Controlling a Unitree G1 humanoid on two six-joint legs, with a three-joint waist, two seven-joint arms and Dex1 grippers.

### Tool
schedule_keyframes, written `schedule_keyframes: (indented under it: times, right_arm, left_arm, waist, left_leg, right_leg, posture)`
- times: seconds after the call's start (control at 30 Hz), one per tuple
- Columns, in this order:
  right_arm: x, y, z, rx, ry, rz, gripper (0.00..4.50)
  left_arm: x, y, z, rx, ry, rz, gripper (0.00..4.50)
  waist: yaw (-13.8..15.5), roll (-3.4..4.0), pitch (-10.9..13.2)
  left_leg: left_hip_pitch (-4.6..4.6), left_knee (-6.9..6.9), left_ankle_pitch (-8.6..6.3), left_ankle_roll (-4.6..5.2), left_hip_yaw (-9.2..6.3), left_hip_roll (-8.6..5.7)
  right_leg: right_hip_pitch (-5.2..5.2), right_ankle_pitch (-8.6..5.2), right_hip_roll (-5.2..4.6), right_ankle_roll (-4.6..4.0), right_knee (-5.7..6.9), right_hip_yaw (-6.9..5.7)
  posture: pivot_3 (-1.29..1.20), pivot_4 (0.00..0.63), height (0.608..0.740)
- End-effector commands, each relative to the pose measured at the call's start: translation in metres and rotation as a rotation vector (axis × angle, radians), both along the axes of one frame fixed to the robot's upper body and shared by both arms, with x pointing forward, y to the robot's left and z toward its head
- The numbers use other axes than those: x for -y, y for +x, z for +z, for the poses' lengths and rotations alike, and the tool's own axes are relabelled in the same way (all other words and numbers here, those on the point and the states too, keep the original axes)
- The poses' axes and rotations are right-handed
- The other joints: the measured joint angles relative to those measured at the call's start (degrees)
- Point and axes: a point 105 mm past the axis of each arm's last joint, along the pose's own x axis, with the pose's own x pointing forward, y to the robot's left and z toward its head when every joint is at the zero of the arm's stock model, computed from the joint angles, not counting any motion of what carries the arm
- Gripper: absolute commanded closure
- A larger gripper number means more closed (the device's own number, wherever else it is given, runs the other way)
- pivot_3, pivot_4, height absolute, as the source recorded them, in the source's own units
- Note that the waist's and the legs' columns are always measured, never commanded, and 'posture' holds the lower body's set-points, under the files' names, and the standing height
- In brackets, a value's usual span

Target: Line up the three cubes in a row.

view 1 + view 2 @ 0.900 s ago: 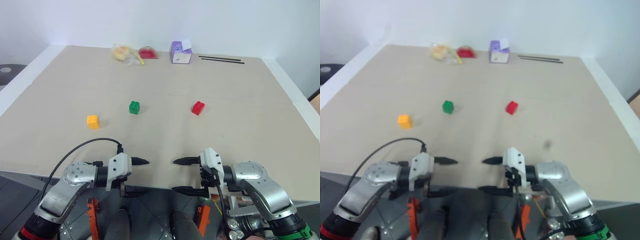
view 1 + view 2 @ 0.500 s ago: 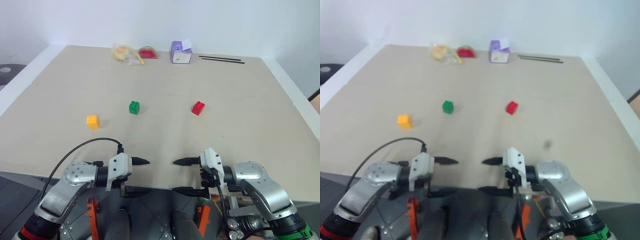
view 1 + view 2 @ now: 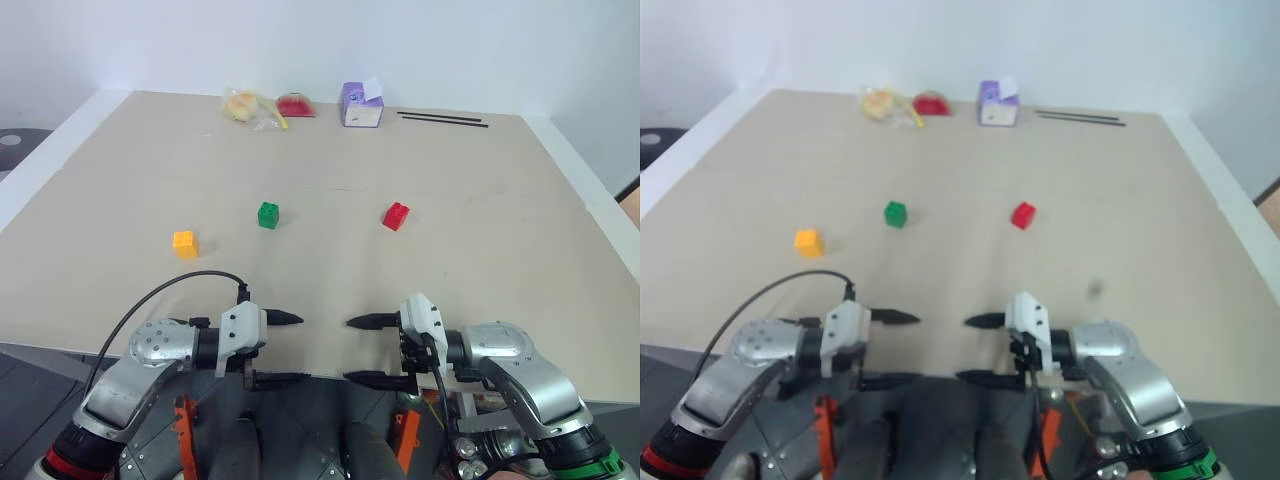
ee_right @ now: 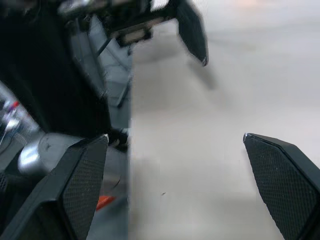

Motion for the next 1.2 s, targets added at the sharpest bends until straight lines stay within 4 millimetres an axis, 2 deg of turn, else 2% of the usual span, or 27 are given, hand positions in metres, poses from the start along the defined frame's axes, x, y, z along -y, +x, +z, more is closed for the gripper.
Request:
schedule_keyframes:
  times: [0.03, 0.07, 0.2, 0.33, 0.43, 0.57, 0.83, 1.2]
  right_arm:
    - [0.011, 0.041, 0.016, 0.061, 0.042, -0.257, 0.00]
    - [0.014, 0.052, 0.017, 0.063, 0.047, -0.326, 0.00]
    - [0.037, 0.105, 0.028, 0.103, 0.089, -0.809, 0.00]
    - [0.055, 0.123, 0.030, 0.019, 0.122, -1.165, 0.00]
    - [0.058, 0.132, 0.030, 0.000, 0.130, -1.328, 0.00]
    - [0.056, 0.148, 0.023, -0.016, 0.098, -1.437, 0.00]
    - [0.044, 0.177, 0.030, -0.022, 0.172, -1.502, 0.00]
    - [0.052, 0.196, 0.041, 0.019, 0.232, -1.575, 0.00]
  left_arm:
    - [-0.001, 0.032, 0.030, 0.045, -0.132, 0.187, 0.04]
    - [-0.001, 0.040, 0.035, 0.052, -0.161, 0.232, 0.04]
    - [0.002, 0.067, 0.063, 0.088, -0.305, 0.417, 0.04]
    - [0.002, 0.078, 0.077, 0.101, -0.379, 0.503, 0.04]
    - [0.002, 0.083, 0.082, 0.121, -0.386, 0.524, 0.04]
    - [0.000, 0.086, 0.085, 0.125, -0.387, 0.521, 0.04]
    - [0.003, 0.080, 0.085, 0.124, -0.375, 0.479, 0.04]
    - [0.007, 0.078, 0.085, 0.123, -0.385, 0.472, 0.04]
  waist:
    - [0.0, 0.00, 0.0]
    - [0.0, 0.00, 0.0]
    - [0.0, -0.02, 0.0]
    - [0.0, 0.00, 0.0]
    - [-0.1, 0.01, 0.0]
    - [-0.3, 0.01, 0.0]
    - [-0.4, 0.03, 0.0]
    - [-0.4, 0.04, 0.0]
  left_leg:
    - [0.00, 0.02, 0.01, 0.02, 0.00, 0.00]
    - [-0.01, 0.06, 0.04, 0.05, 0.00, -0.01]
    - [0.02, 0.08, 0.21, 0.23, 0.00, -0.04]
    - [-0.01, 0.04, 0.26, 0.22, -0.03, -0.02]
    - [-0.04, -0.05, 0.27, 0.23, -0.06, -0.02]
    - [-0.02, -0.05, 0.27, 0.23, -0.05, -0.02]
    - [-0.01, -0.05, 0.34, 0.34, -0.05, -0.01]
    - [-0.04, -0.13, 0.35, 0.36, -0.06, -0.01]
  right_leg:
    - [0.00, 0.00, 0.00, 0.00, 0.01, -0.01]
    - [0.01, 0.02, 0.00, -0.01, 0.02, -0.01]
    - [0.07, 0.16, 0.01, 0.00, 0.03, 0.00]
    - [0.02, 0.20, 0.06, 0.10, 0.14, 0.00]
    - [-0.02, 0.14, 0.11, 0.15, 0.18, 0.02]
    - [0.02, 0.14, 0.13, 0.14, 0.17, 0.04]
    - [0.03, 0.20, 0.14, 0.07, 0.17, 0.04]
    - [-0.01, 0.16, 0.14, 0.12, 0.17, 0.04]
  posture:
    - [0.00, 0.150, 0.740]
    - [0.00, 0.150, 0.740]
    - [0.00, 0.150, 0.740]
    - [0.00, 0.150, 0.740]
    - [0.00, 0.150, 0.740]
    - [0.00, 0.150, 0.740]
    - [0.00, 0.150, 0.740]
    - [0.00, 0.150, 0.740]
